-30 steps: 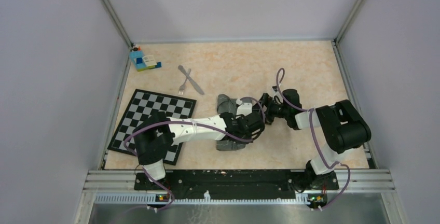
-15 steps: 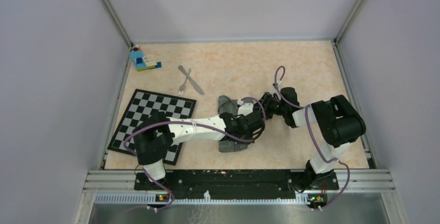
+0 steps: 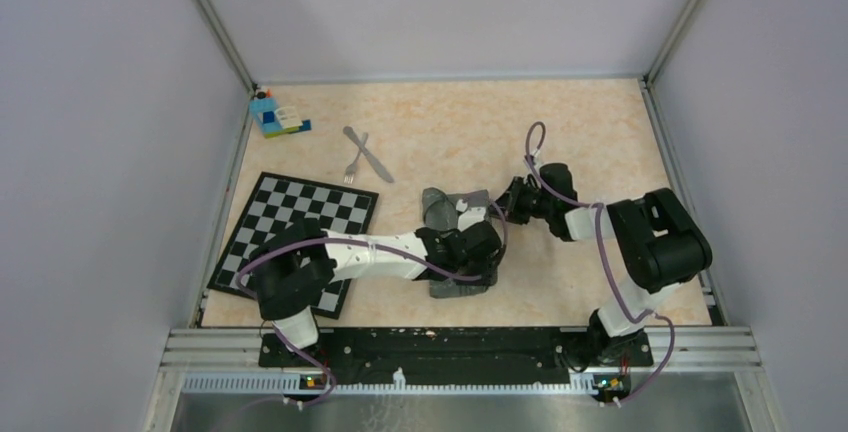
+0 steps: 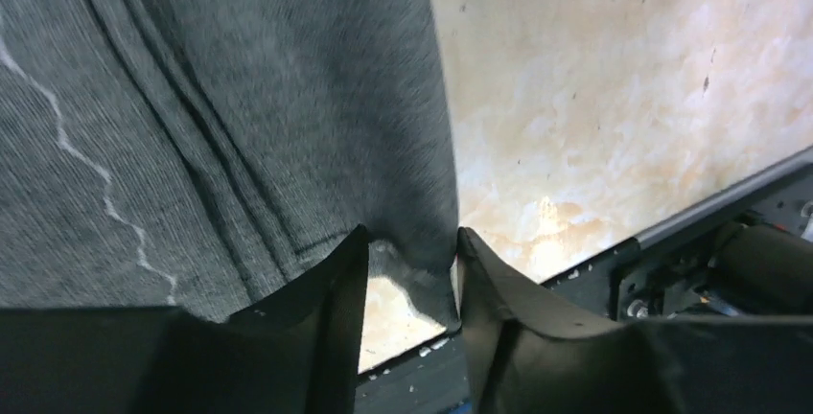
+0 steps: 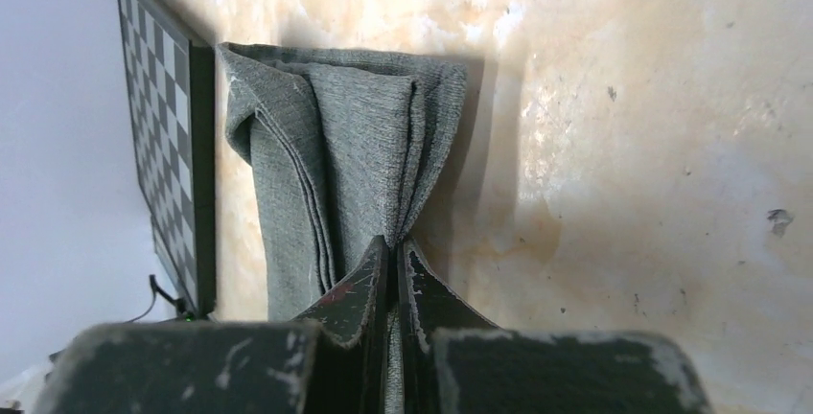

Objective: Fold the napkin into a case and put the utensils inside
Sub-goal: Pass from the left arm to the right, then fold the 2/3-rectangle-folded napkin at the center of the board.

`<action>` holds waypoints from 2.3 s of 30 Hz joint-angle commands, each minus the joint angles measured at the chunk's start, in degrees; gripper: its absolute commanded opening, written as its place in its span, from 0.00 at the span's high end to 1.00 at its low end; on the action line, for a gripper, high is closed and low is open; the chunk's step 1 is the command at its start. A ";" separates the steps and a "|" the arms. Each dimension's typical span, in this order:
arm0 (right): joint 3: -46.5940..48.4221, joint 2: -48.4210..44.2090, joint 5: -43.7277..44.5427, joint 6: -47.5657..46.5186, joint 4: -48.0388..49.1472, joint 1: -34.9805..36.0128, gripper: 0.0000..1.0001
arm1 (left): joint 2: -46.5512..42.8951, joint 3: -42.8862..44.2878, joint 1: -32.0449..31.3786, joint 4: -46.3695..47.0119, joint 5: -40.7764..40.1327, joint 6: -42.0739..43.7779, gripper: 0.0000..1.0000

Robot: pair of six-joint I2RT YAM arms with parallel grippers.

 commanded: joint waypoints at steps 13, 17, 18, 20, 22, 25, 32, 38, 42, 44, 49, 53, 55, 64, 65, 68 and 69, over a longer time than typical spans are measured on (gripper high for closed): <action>9.03 -6.86 16.68 -12.76 -18.84 6.32 1.00 | -29.98 -23.49 21.80 15.79 13.14 7.66 0.26; 12.62 -7.37 23.20 -14.22 -25.43 9.92 1.00 | -26.89 -23.71 24.85 14.44 6.41 7.75 0.21; 13.45 -7.48 25.36 -14.47 -27.34 10.75 1.00 | -25.78 -24.10 25.49 15.24 5.73 7.26 0.21; 14.99 -7.60 28.82 -14.99 -30.76 12.32 1.00 | -23.59 -24.98 26.26 17.14 4.69 6.43 0.23; 16.40 -7.72 31.38 -15.45 -33.01 14.05 1.00 | -20.97 -25.51 26.66 20.43 5.42 6.07 0.28; 18.33 -7.81 35.98 -15.60 -36.14 16.11 1.00 | -15.88 -24.41 26.70 21.07 6.90 5.95 0.32; 25.93 -5.63 43.81 -13.25 -44.43 21.66 1.00 | -8.09 -25.81 26.78 27.79 11.91 4.19 0.58; 34.35 -0.59 46.41 -6.83 -51.38 26.77 1.00 | -5.89 -26.47 26.78 30.43 13.32 3.76 0.70; 38.40 3.13 45.01 -0.53 -52.88 29.29 1.00 | -5.95 -27.11 26.79 31.26 13.48 3.68 0.74; 38.43 4.07 42.96 3.19 -51.53 29.77 1.00 | -5.89 -27.33 26.87 31.66 13.68 3.71 0.76; 34.65 3.72 39.05 12.25 -44.02 29.88 1.00 | -5.59 -28.04 27.14 32.93 14.58 3.71 0.79; 29.42 3.05 36.73 20.51 -36.22 29.88 1.00 | -5.80 -29.02 27.34 33.99 15.00 3.58 0.80; 25.83 2.57 36.10 25.33 -30.48 29.85 1.00 | -6.41 -29.74 27.82 34.60 15.21 3.67 0.81; 17.40 2.74 30.86 34.63 -13.77 28.50 1.00 | -7.84 -33.30 31.44 39.89 22.47 7.67 0.84; 16.42 2.28 30.81 36.31 -12.09 28.48 1.00 | -7.79 -34.04 31.58 41.57 23.03 7.74 0.85; 13.21 1.54 30.88 41.87 -6.82 27.76 1.00 | -6.73 -34.49 31.58 43.96 25.37 6.87 0.86; 12.04 1.54 30.82 44.27 -4.46 27.50 1.00 | -6.16 -34.68 31.62 45.03 26.11 6.10 0.87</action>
